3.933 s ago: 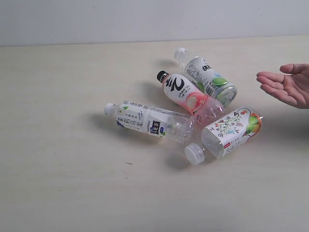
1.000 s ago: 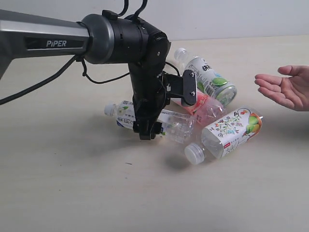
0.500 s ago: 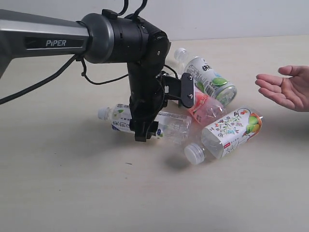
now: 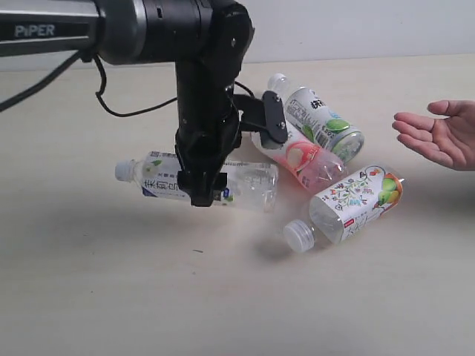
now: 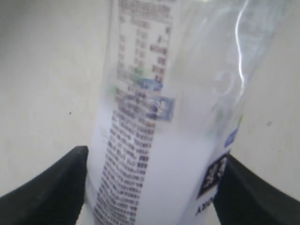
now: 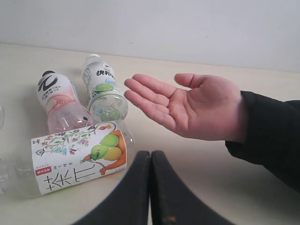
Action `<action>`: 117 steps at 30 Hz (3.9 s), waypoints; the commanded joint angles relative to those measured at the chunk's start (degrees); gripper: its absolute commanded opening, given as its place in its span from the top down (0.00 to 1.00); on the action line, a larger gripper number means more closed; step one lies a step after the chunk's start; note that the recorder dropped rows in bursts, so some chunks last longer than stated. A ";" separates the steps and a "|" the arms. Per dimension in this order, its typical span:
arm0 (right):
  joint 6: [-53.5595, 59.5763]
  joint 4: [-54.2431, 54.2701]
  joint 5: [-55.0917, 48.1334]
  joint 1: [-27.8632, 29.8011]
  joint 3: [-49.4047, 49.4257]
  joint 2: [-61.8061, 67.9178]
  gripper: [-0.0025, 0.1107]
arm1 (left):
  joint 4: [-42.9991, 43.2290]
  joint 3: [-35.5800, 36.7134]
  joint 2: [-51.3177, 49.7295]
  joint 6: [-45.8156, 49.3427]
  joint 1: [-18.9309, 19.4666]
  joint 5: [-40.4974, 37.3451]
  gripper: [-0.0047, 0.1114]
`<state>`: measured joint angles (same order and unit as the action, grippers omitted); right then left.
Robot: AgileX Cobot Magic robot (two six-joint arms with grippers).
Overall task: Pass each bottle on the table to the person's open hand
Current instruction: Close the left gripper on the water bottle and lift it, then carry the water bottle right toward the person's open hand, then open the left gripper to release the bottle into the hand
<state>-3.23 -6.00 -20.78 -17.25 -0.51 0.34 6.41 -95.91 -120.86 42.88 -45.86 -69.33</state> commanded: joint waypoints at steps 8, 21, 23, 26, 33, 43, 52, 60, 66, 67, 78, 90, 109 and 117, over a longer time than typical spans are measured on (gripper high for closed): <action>0.11 -0.20 0.22 0.24 0.13 -0.34 0.98 | -6.73 -1.86 11.22 -33.05 -5.20 -0.63 0.96; 0.11 -0.20 0.22 0.24 0.13 -0.34 0.98 | -46.37 -9.77 9.05 -48.21 -7.20 40.49 0.96; 0.11 -0.20 0.22 0.24 0.13 -0.34 0.98 | -46.63 -11.71 5.95 -51.14 -7.20 44.49 0.96; 0.11 -0.20 0.22 0.24 0.13 -0.34 0.98 | -51.01 -16.77 -1.25 -52.56 -7.20 46.04 0.96; 0.11 -0.20 0.22 0.24 0.13 -0.34 0.98 | -55.81 -25.49 -10.67 -52.56 -7.04 44.74 0.96; 0.11 -0.20 0.22 0.24 0.13 -0.34 0.98 | -68.82 -30.21 -18.42 -52.56 -4.38 42.53 0.96; 0.11 -0.20 0.22 0.24 0.13 -0.34 0.98 | -68.56 -30.21 -21.63 -52.18 -4.41 43.15 0.96; 0.11 -0.20 0.22 0.24 0.13 -0.34 0.98 | -68.57 -30.21 -22.41 -51.42 -4.55 45.22 0.96; 0.11 -0.20 0.22 0.24 0.13 -0.34 0.98 | -68.27 -30.21 -22.48 -50.06 -4.55 45.16 0.96; 0.11 -0.20 0.22 0.24 0.13 -0.34 0.98 | -68.27 -30.21 -22.48 -49.06 -4.55 44.66 0.96; 0.11 -0.20 0.22 0.24 0.13 -0.34 0.98 | -68.51 -30.21 -22.48 -46.43 -1.65 36.11 0.96; 0.11 -0.20 0.22 0.24 0.13 -0.34 0.98 | -74.00 -30.21 -22.48 -41.37 -4.08 46.26 0.73; 0.11 -0.20 0.22 0.24 0.13 -0.34 0.98 | -71.55 -30.21 -23.97 -39.91 -5.64 48.08 0.65; 0.11 -0.20 0.22 0.24 0.13 -0.34 0.98 | -71.34 -30.21 -23.97 -38.88 -5.64 48.09 0.38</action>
<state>-3.23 -6.00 -20.78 -17.25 -0.51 0.34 -65.59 -125.80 -144.94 2.61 -51.26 -21.10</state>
